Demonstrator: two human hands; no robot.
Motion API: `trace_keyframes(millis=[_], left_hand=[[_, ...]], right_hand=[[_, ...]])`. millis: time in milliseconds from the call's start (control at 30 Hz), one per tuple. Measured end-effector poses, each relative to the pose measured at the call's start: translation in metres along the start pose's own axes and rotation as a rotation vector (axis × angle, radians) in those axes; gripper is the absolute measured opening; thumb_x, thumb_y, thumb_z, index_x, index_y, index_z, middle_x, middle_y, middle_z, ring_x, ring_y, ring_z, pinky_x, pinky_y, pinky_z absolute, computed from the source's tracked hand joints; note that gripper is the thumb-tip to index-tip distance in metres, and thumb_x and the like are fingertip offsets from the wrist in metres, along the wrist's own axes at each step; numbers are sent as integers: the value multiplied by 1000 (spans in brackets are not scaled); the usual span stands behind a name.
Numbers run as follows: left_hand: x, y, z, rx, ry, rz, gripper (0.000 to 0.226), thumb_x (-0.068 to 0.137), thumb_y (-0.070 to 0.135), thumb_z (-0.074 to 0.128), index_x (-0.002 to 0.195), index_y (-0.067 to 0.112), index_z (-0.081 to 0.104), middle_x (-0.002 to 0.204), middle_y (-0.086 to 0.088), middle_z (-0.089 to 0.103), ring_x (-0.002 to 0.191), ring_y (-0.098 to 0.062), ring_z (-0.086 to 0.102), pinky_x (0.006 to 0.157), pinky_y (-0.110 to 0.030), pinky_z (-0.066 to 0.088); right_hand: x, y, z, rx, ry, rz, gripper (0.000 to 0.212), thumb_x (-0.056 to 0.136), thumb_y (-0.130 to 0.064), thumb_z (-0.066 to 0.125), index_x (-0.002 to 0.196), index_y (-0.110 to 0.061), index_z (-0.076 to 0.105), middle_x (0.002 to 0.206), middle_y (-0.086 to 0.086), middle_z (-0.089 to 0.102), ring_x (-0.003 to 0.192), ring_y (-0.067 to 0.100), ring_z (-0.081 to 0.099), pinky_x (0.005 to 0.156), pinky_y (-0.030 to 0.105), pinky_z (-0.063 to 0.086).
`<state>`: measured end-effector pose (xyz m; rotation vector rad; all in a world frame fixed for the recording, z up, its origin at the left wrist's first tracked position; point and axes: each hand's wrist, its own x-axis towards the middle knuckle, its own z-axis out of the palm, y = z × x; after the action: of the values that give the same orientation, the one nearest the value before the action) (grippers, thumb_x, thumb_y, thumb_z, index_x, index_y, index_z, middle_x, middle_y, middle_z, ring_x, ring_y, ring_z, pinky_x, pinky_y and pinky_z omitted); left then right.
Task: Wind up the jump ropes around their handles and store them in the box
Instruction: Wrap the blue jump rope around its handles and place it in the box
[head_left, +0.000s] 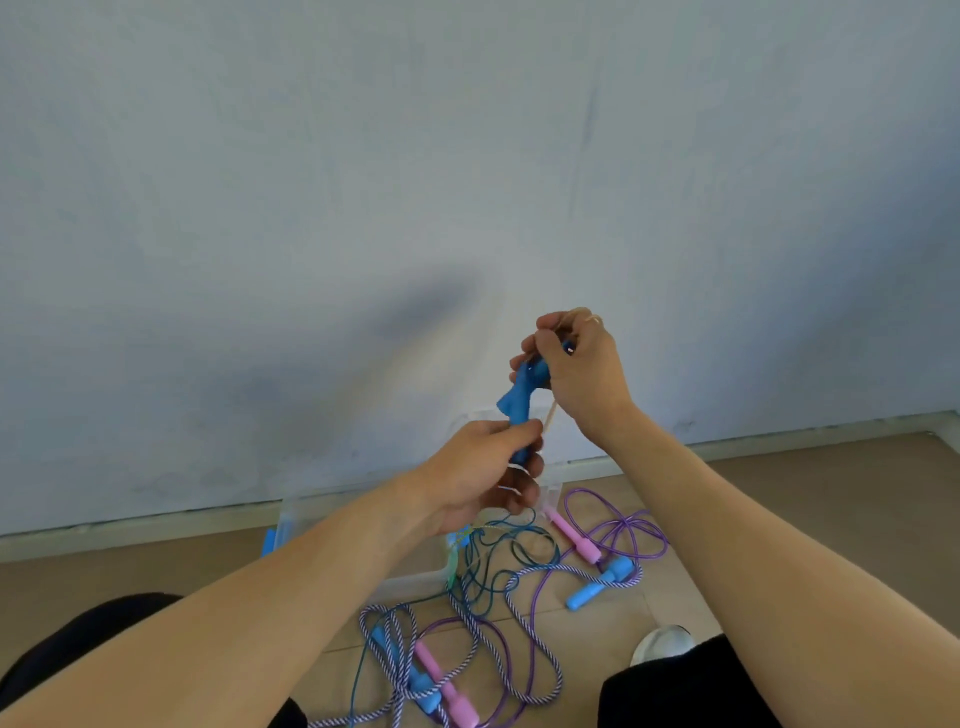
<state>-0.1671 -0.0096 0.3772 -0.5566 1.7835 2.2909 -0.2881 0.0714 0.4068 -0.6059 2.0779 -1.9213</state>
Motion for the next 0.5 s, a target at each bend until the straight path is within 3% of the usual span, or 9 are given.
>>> trace_keyframes(millis=[100, 200, 267, 400, 500], left_hand=[[1, 5, -9, 361, 217, 179, 35, 104, 36, 39, 84, 10, 50, 62, -2, 52, 45, -15, 45, 45, -26, 35], [5, 4, -22, 709, 429, 294, 40, 103, 42, 36, 88, 10, 54, 75, -10, 63, 59, -20, 54, 61, -37, 47], [4, 6, -27, 807, 430, 261, 39, 104, 42, 35, 95, 11, 56, 84, -9, 68, 68, -21, 61, 67, -39, 51], [0, 13, -20, 254, 190, 137, 39, 106, 34, 37, 111, 1, 58, 94, -19, 73, 76, -28, 70, 63, -36, 57], [1, 9, -18, 191, 127, 167, 35, 106, 31, 38, 118, 4, 57, 102, -18, 73, 89, -33, 72, 80, -46, 59]], right_hand=[[3, 2, -4, -62, -24, 142, 10, 100, -5, 47, 109, -2, 51, 96, 16, 69, 72, 22, 74, 65, 37, 62], [1, 2, -5, 98, -142, 336, 20, 102, -12, 47, 115, 3, 53, 101, 21, 68, 75, 28, 73, 60, 35, 59], [0, 2, -2, 163, -196, 380, 27, 104, -18, 44, 115, 4, 56, 101, 21, 68, 77, 28, 72, 60, 33, 57], [-1, 2, 9, 220, -126, 411, 43, 107, -30, 33, 106, 0, 64, 98, 15, 68, 84, 25, 64, 68, 35, 54], [-5, 1, 17, 406, -93, 519, 47, 107, -34, 30, 113, 3, 60, 102, 19, 69, 88, 30, 64, 79, 40, 56]])
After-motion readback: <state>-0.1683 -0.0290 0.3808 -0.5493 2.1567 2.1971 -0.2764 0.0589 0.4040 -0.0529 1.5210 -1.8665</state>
